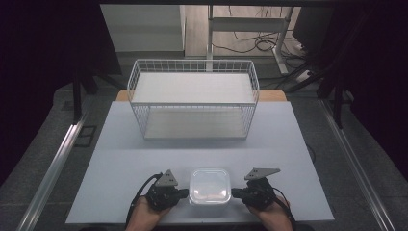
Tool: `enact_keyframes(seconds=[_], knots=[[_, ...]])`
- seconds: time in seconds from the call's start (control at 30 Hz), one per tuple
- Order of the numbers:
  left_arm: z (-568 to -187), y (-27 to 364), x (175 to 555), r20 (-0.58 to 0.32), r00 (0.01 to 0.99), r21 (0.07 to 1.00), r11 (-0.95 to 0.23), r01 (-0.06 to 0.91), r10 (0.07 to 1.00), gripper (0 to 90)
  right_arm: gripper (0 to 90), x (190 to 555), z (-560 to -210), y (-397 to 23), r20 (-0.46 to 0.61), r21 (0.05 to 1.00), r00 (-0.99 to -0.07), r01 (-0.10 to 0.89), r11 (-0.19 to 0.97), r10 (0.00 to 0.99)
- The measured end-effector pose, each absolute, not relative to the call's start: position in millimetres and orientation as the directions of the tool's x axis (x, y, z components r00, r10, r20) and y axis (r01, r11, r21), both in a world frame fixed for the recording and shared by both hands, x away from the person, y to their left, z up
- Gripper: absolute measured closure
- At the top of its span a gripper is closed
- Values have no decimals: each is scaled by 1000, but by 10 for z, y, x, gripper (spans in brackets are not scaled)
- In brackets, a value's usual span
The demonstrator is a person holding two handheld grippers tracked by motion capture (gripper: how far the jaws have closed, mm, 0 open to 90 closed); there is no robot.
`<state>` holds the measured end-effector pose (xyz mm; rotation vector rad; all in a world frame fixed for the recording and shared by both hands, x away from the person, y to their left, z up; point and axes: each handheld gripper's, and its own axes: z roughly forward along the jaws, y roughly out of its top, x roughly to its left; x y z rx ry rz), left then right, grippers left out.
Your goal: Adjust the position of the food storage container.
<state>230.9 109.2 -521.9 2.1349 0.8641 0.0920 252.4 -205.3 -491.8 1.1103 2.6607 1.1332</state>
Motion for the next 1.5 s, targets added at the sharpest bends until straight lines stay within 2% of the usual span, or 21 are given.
enact_keyframes(seconds=[0.4, 0.6, 0.67, 0.73, 0.77, 0.8, 0.83, 0.97, 1.07, 1.17, 1.2, 1.3, 1.33, 1.37, 1.47, 1.5], knots=[[-5183, 1260, 2554, -177, 688, 715, -389, 581, 704, 900, 898, 2754, -4933, -1781, 196, 655, -741, 586, 477, 642], [-5194, 1302, 2575, -200, 685, 718, -371, 589, 700, 898, 897, 2802, -4947, -1739, 185, 647, -743, 585, 489, 644], [-5194, 1331, 2563, -214, 677, 724, -351, 594, 705, 856, 896, 2804, -4949, -1750, 186, 651, -747, 580, 490, 638], [-5182, 1358, 2538, -205, 671, 727, -348, 592, 713, 769, 878, 2778, -4922, -1789, 144, 664, -753, 555, 502, 641], [-5169, 1378, 2515, -189, 666, 730, -350, 587, 722, 769, 878, 2778, -4922, -1789, 144, 664, -753, 555, 502, 641], [-5162, 1399, 2500, -186, 661, 733, -345, 586, 727, 676, 822, 2776, -4906, -1857, 116, 679, -752, 537, 501, 649], [-5158, 1421, 2487, -187, 656, 735, -340, 587, 731, 676, 822, 2776, -4906, -1857, 116, 679, -752, 537, 501, 649], [-5162, 1512, 2430, -178, 654, 743, -335, 579, 736, 473, 704, 2767, -4883, -1977, 91, 698, -747, 519, 493, 659], [-5163, 1576, 2388, -170, 660, 746, -342, 571, 732, 369, 606, 2740, -4877, -2039, 76, 713, -746, 505, 487, 662], [-5172, 1620, 2380, -173, 669, 751, -343, 565, 723, 266, 478, 2719, -4894, -2083, 73, 724, -746, 496, 480, 662], [-5179, 1639, 2382, -174, 674, 756, -341, 559, 718, 209, 376, 2721, -4910, -2105, 72, 728, -744, 494, 475, 664], [-5183, 1658, 2384, -176, 675, 759, -338, 557, 717, 148, 254, 2746, -4942, -2137, 88, 731, -746, 499, 466, 660], [-5186, 1661, 2385, -176, 673, 759, -337, 558, 718, 148, 254, 2746, -4942, -2137, 88, 731, -746, 499, 466, 660], [-5188, 1665, 2388, -175, 672, 757, -339, 559, 719, 107, 228, 2754, -4953, -2146, 90, 731, -746, 499, 465, 660], [-5202, 1670, 2394, -168, 671, 754, -344, 560, 722, 74, 121, 2776, -4981, -2174, 105, 730, -739, 512, 453, 666], [-5205, 1671, 2394, -164, 673, 757, -345, 554, 721, 68, 111, 2778, -4984, -2177, 105, 732, -737, 512, 450, 667]])
